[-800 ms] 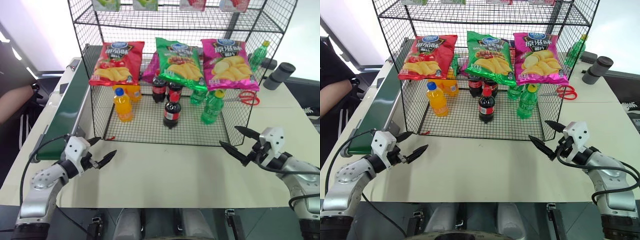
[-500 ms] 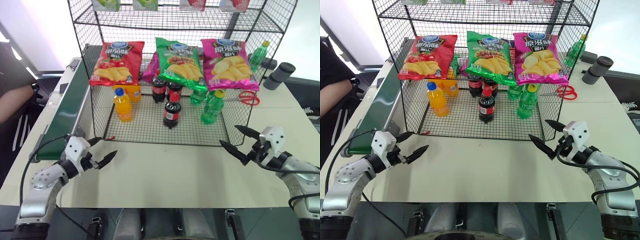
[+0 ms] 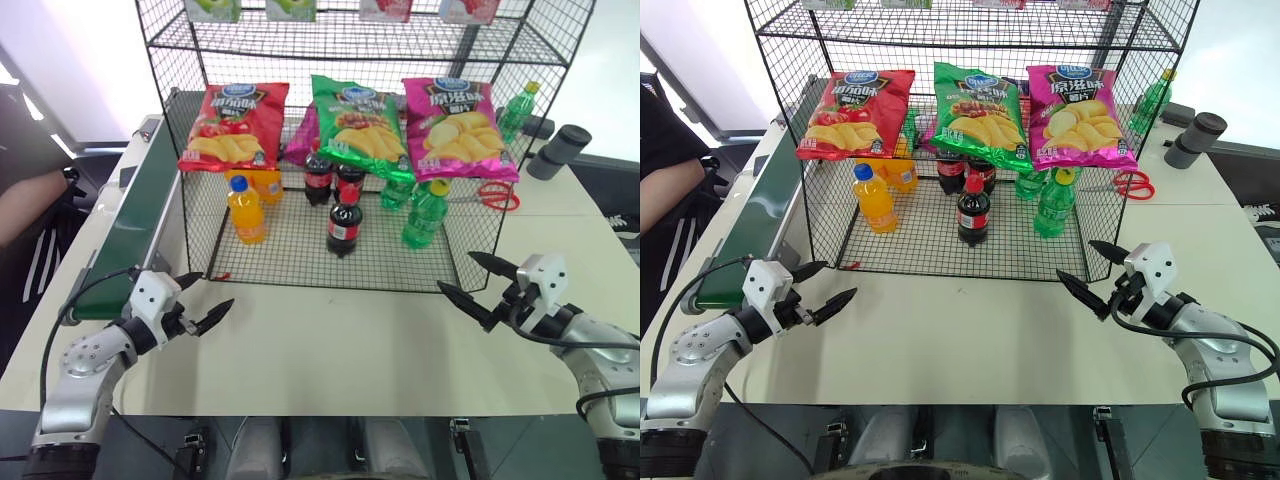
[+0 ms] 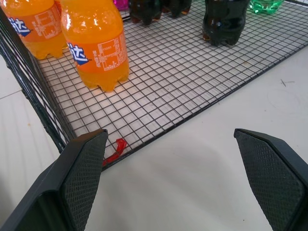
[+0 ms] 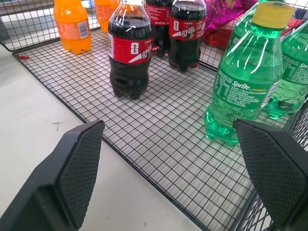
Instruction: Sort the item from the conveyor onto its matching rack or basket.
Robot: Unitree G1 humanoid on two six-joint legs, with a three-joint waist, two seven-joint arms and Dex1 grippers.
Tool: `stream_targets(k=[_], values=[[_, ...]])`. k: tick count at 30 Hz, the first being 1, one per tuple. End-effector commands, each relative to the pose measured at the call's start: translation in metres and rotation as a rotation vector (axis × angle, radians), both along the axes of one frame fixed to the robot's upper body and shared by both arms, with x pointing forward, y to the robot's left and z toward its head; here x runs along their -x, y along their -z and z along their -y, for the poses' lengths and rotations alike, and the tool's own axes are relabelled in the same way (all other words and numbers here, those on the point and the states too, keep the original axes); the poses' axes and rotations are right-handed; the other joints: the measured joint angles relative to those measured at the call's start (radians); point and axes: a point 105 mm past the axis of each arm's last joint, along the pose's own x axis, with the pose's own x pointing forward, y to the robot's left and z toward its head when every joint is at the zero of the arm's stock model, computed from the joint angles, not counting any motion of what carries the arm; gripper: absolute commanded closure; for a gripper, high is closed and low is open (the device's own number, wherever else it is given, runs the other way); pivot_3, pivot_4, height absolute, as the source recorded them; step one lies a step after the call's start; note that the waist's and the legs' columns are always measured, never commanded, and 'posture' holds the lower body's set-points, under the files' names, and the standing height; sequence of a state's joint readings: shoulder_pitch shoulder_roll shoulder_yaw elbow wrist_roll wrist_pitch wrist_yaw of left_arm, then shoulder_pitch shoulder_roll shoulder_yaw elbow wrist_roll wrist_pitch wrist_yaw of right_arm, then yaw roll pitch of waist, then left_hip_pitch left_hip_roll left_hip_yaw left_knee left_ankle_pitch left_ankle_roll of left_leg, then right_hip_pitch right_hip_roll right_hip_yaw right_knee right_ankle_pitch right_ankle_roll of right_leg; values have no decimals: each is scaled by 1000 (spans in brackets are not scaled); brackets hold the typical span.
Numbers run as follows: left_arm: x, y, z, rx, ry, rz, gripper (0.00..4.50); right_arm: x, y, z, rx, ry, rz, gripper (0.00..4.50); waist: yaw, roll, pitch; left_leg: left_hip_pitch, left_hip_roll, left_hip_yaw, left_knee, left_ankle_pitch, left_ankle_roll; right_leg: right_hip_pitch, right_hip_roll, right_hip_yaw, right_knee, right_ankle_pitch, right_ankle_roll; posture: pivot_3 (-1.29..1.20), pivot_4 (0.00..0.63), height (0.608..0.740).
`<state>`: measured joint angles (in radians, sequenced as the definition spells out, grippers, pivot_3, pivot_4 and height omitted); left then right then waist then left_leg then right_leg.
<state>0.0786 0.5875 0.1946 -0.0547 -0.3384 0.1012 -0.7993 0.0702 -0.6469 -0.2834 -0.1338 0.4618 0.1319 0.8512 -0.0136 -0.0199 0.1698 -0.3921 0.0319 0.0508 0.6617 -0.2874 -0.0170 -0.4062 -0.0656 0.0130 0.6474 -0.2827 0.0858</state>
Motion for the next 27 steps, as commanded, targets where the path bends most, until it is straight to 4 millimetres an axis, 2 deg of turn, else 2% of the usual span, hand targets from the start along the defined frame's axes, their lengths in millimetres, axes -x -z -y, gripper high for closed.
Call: stream_targets(k=[1,27], values=[[-1,-7,-5,1,-14,8,0,0,-8,-2,-2,-8,42,48,0,0,0,0,0,0,0,0,0,0,0,0,0,0,0,0,150,740],[-6,-4,-1,-9,-11,5,0,-3,-9,-6,0,-6,53,48,0,0,0,0,0,0,0,0,0,0,0,0,0,0,0,0,150,740]])
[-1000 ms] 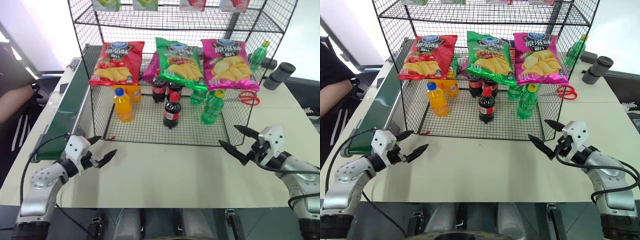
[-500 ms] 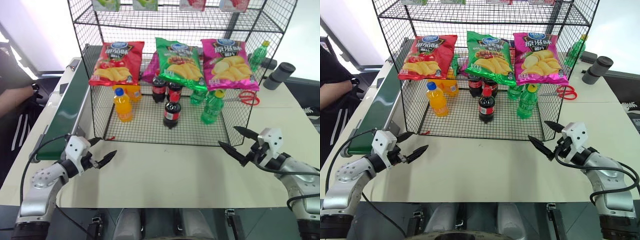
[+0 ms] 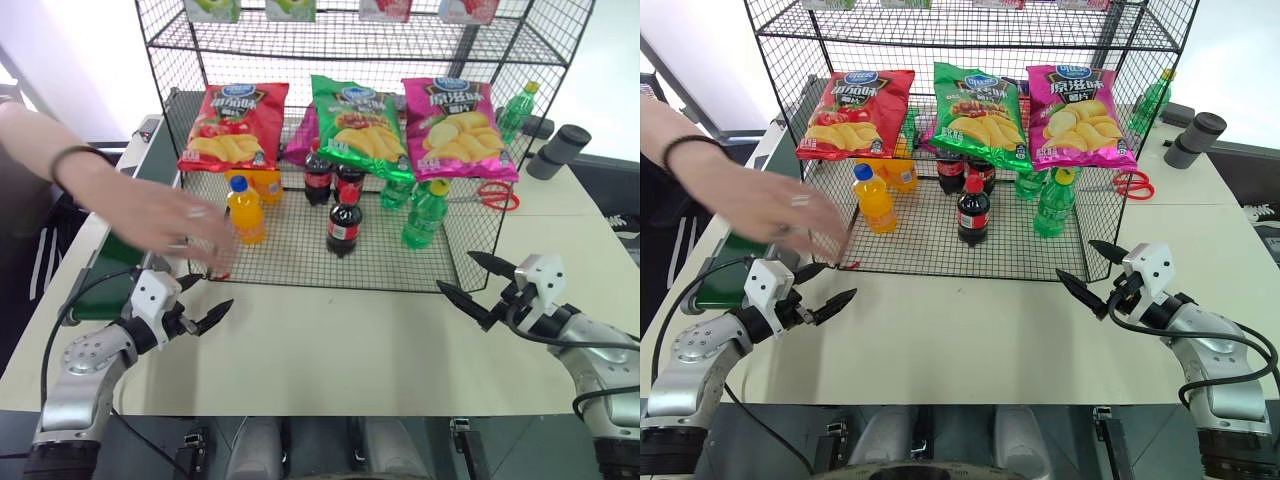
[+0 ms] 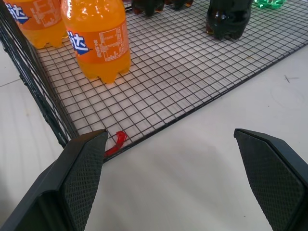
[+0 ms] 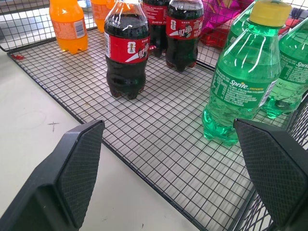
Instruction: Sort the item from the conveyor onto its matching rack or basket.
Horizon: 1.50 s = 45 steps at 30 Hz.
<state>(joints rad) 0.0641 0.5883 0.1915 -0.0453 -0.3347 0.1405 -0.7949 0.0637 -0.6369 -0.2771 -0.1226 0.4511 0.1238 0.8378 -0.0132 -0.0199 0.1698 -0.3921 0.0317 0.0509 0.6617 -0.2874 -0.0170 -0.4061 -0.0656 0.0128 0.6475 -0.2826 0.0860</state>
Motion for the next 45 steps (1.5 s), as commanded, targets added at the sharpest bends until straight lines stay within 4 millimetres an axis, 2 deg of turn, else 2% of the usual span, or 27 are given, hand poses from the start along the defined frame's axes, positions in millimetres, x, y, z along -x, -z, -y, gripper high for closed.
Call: stream_targets(k=[1,45], values=[[-4,-8,0,-13,4,38,0,-1,-11,-6,3,-19,50,48,0,0,0,0,0,0,0,0,0,0,0,0,0,0,0,0,150,740],[-8,-15,7,-10,27,54,0,-4,-12,-11,13,-28,55,48,0,0,0,0,0,0,1,0,0,1,3,0,1,2,4,0,150,740]])
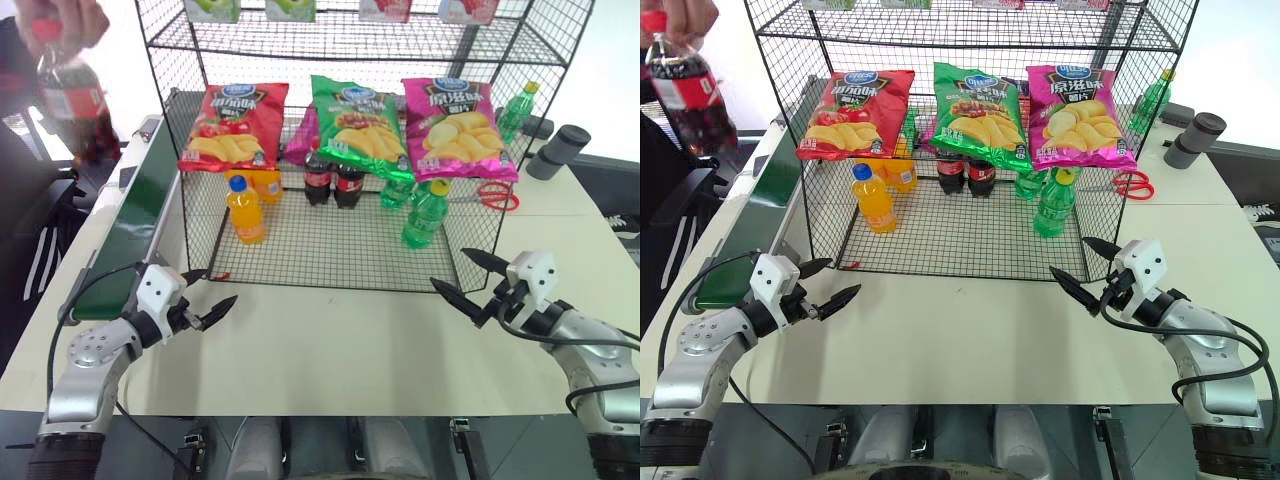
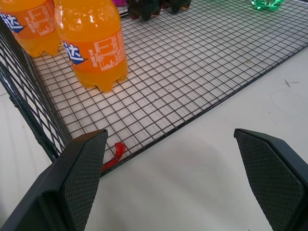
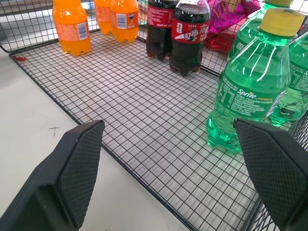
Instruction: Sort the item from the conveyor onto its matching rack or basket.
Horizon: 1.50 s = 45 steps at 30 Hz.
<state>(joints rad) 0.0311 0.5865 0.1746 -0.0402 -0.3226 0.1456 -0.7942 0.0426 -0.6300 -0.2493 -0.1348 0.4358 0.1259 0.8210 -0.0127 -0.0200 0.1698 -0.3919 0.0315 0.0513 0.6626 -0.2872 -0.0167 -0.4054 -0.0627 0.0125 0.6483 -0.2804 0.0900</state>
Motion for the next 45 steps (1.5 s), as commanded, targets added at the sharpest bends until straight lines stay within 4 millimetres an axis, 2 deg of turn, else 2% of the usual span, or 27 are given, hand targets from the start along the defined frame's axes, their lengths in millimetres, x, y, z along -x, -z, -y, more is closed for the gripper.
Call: stream_targets(k=[1,9,17,21,27,33,36,39,42,45], values=[[-1,-12,2,-2,9,43,0,0,-10,-3,4,-14,42,48,0,0,0,0,0,0,0,0,0,0,0,0,0,0,0,0,150,740],[-5,-21,-4,7,-22,75,0,-3,-11,-6,2,-17,45,48,0,0,0,0,0,0,0,0,0,0,1,0,1,0,0,0,150,740],[-4,-44,-12,87,-70,118,0,-6,-11,-13,-25,-41,18,48,-1,0,0,0,0,0,1,0,0,0,1,0,1,0,0,0,150,740],[-9,-68,-38,157,-208,183,0,-9,-13,-19,-37,-51,17,48,0,0,0,0,0,0,1,0,0,0,1,0,1,0,0,0,150,740],[-10,-83,-76,236,-424,271,0,-14,-18,-34,-67,-77,32,48,-2,0,0,0,0,0,1,0,0,0,1,0,1,0,0,0,150,740],[-9,-71,-98,199,-571,265,0,-15,-21,-54,-89,-132,51,48,0,-1,0,1,0,0,1,0,0,0,2,0,1,0,1,0,150,740],[-11,-63,-115,169,-700,269,0,-17,-20,-68,-94,-150,55,48,0,-1,-1,1,0,0,1,0,0,0,2,0,2,0,1,0,150,740],[-14,-63,-114,182,-713,278,0,-15,-19,-77,-98,-174,58,48,1,-1,-1,1,0,0,2,0,0,0,2,0,2,0,1,0,150,740],[-17,-59,-103,173,-676,273,0,-11,-21,-88,-123,-209,58,48,1,-2,-1,0,0,0,2,0,0,0,1,0,2,0,1,0,150,740],[-20,-56,-103,163,-680,281,0,-2,-21,-103,-123,-276,53,48,0,-2,-1,0,0,0,1,0,0,0,1,0,2,0,1,0,150,740]])
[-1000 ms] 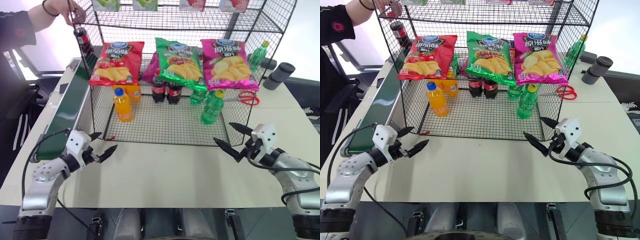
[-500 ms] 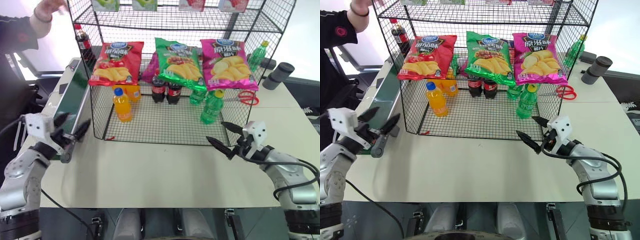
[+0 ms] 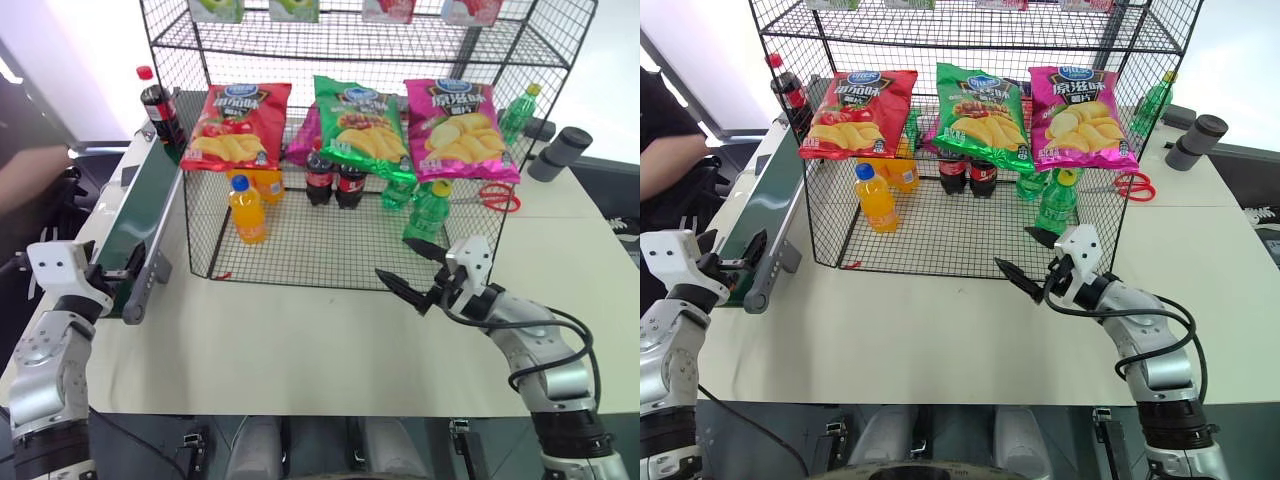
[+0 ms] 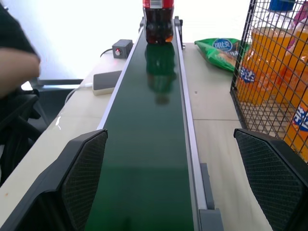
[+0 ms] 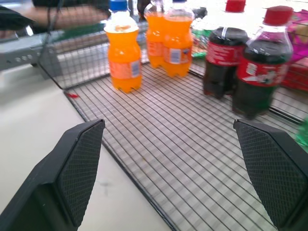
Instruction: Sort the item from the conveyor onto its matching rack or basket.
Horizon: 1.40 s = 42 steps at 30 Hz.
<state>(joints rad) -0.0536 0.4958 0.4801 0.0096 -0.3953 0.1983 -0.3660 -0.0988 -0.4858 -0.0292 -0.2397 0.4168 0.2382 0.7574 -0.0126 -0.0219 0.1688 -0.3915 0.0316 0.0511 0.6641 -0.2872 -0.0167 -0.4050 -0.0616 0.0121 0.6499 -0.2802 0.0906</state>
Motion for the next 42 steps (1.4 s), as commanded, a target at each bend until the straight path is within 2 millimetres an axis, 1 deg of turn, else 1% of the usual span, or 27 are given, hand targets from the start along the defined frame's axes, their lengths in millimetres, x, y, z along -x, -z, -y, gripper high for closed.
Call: stream_targets(k=[1,6,10,18,27,42], values=[[-4,-9,-1,-38,-11,50,0,13,-15,-19,-19,-94,52,48,0,0,0,0,0,0,0,0,0,0,0,0,0,0,0,0,150,740],[-9,-13,-9,-114,-69,82,0,26,-21,-39,-61,-178,57,48,0,0,0,0,0,0,0,0,0,0,0,0,0,0,0,0,150,740],[-14,-13,-6,-100,-49,104,0,39,-22,-59,-82,-242,52,48,0,-1,0,0,0,0,0,0,0,0,0,0,0,0,0,0,150,740],[-18,-8,-8,-75,-88,113,0,53,-17,-80,-97,-319,35,48,0,-1,0,0,0,-1,0,0,0,0,-1,-1,0,0,0,0,150,740],[-18,-9,-11,-65,-116,131,0,55,-19,-87,-96,-381,45,48,-1,-1,-1,0,0,-1,0,0,0,0,-1,-1,0,0,0,0,150,740],[-17,-4,-18,-29,-157,130,0,54,-19,-86,-108,-378,35,48,-1,-1,-1,0,0,-1,0,0,0,0,-1,-1,0,0,0,0,150,740]])
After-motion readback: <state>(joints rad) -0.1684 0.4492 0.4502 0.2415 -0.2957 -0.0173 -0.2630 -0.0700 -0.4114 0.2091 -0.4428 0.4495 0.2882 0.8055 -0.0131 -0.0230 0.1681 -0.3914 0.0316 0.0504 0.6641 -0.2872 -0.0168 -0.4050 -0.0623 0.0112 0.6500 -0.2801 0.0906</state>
